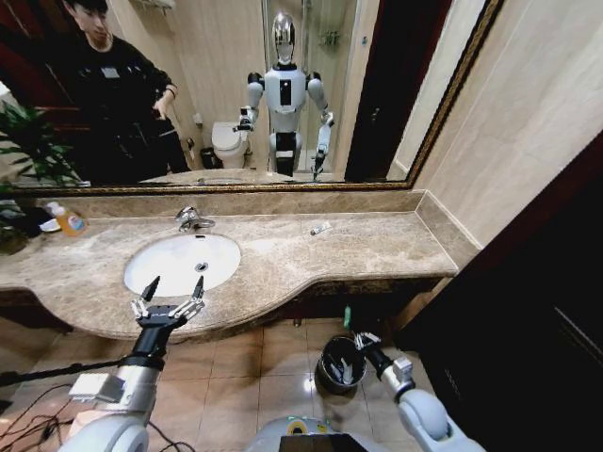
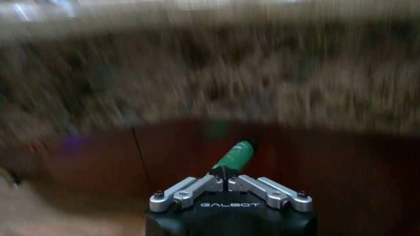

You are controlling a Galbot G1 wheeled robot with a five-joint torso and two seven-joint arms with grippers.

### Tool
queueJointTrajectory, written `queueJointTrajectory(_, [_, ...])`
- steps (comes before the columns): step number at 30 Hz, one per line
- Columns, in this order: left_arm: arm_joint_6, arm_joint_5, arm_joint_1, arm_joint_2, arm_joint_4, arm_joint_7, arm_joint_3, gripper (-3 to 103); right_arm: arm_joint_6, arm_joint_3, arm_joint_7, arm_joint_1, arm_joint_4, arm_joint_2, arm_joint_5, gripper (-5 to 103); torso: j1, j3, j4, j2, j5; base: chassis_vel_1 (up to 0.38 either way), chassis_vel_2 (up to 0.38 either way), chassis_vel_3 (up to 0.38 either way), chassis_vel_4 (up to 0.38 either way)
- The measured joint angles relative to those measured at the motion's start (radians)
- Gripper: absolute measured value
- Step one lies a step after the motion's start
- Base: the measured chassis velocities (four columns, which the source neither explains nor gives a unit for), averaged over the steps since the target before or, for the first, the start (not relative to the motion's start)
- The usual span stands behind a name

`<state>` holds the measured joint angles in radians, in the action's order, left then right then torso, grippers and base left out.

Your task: Pick up the trash from the sink and place it in the trash bin.

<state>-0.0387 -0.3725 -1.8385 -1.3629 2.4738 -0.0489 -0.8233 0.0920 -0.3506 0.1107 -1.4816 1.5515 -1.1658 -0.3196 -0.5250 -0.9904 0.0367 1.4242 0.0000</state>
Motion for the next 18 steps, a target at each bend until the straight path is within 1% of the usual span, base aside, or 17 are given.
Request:
queueJointTrajectory(2, [0.000, 0.000, 0.000, 0.000, 0.000, 0.000, 0.000, 100, 0.006, 0.009, 0.011, 0.051, -0.125, -0.037, 0.032, 0, 0.000, 0.000, 0.0001, 0.000, 0.0002, 0.000, 0.000, 0.000, 0.000])
queueJointTrajectory(3, [0.000, 0.000, 0.000, 0.000, 0.000, 0.000, 0.000, 100, 0.006, 0.009, 0.011, 0.051, -0.125, -0.037, 0.032, 0, 0.000, 0.000, 0.0001, 0.000, 0.0002, 0.000, 0.000, 0.000, 0.000])
queueJointTrajectory(5, [0.000, 0.000, 0.000, 0.000, 0.000, 0.000, 0.000, 100, 0.012, 0.016, 0.024, 0.098, -0.241, -0.072, 0.058, 0, 0.000, 0.000, 0.0001, 0.000, 0.0001, 0.000, 0.000, 0.000, 0.000])
queueJointTrajectory(6, [0.000, 0.000, 0.000, 0.000, 0.000, 0.000, 0.000, 100, 0.012, 0.016, 0.024, 0.098, -0.241, -0.072, 0.058, 0, 0.000, 0.000, 0.0001, 0.000, 0.0001, 0.000, 0.000, 0.000, 0.000])
queueJointTrajectory(8, [0.000, 0.000, 0.000, 0.000, 0.000, 0.000, 0.000, 100, 0.025, 0.016, 0.032, 0.135, -0.329, -0.098, 0.075, 0, 0.000, 0.000, 0.0001, 0.000, -0.0002, 0.000, 0.000, 0.000, 0.000])
queueJointTrajectory(9, [0.000, 0.000, 0.000, 0.000, 0.000, 0.000, 0.000, 100, 0.025, 0.016, 0.032, 0.135, -0.329, -0.098, 0.075, 0, 0.000, 0.000, 0.0001, 0.000, -0.0002, 0.000, 0.000, 0.000, 0.000])
queueJointTrajectory(13, [0.000, 0.000, 0.000, 0.000, 0.000, 0.000, 0.000, 100, 0.055, 0.010, 0.035, 0.188, -0.457, -0.133, 0.091, 0, 0.000, 0.000, 0.0001, 0.000, -0.0003, 0.000, 0.000, 0.000, 0.000])
queueJointTrajectory(18, [0.000, 0.000, 0.000, 0.000, 0.000, 0.000, 0.000, 100, 0.069, 0.002, 0.037, 0.220, -0.533, -0.151, 0.100, 0, 0.000, 0.000, 0.0000, 0.000, 0.0000, 0.000, 0.000, 0.000, 0.000])
